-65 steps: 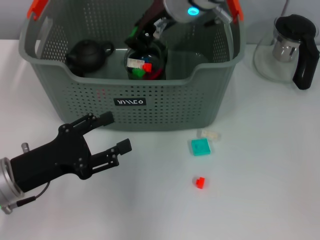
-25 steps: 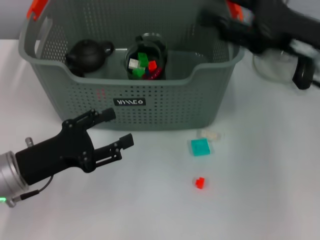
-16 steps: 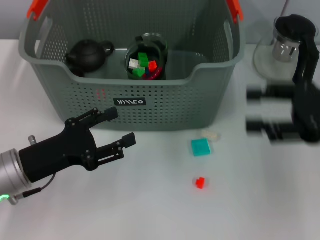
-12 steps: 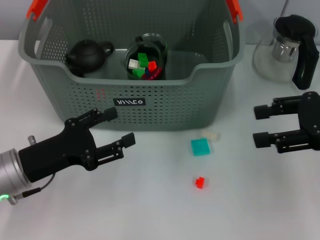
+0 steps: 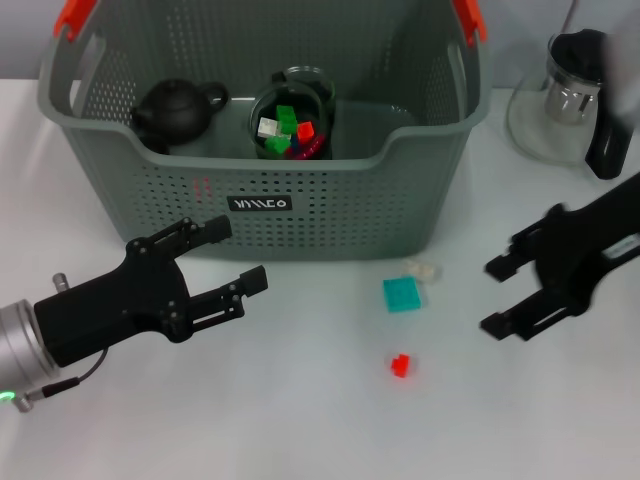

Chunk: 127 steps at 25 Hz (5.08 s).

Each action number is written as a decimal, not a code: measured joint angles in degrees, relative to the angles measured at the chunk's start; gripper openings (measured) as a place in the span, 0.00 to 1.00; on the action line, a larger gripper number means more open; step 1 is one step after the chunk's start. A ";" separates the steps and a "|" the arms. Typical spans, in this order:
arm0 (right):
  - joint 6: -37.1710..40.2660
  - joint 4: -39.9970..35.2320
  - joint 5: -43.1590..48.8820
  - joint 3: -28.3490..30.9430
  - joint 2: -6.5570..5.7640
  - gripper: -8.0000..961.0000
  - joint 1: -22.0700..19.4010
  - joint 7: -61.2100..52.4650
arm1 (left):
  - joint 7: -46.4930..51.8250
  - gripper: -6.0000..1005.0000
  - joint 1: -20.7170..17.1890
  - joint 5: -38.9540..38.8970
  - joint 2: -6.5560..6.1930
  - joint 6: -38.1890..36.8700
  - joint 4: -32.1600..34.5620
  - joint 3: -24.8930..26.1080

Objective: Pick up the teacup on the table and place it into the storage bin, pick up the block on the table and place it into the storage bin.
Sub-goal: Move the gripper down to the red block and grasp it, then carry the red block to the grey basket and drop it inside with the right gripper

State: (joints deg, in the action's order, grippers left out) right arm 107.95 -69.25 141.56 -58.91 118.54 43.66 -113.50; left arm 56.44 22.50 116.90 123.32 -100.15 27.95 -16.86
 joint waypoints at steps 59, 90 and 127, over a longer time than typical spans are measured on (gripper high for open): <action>-30.70 19.16 -5.95 -37.23 2.35 0.66 5.12 -12.82 | -2.09 0.81 -2.29 10.26 -0.45 -4.35 3.78 0.16; -18.26 7.73 -17.54 -14.38 1.61 0.22 -2.01 0.60 | -2.04 0.81 -2.55 10.21 -0.52 -4.25 3.78 1.77; -38.58 5.40 -2.80 -5.08 1.81 0.22 23.34 -22.96 | -1.15 0.81 -0.14 10.10 -0.72 -3.12 2.89 2.37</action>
State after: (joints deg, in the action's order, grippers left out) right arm 69.37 -63.85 138.75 -63.99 120.35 67.00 -136.46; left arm 55.29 22.36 127.00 122.60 -103.28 30.84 -14.49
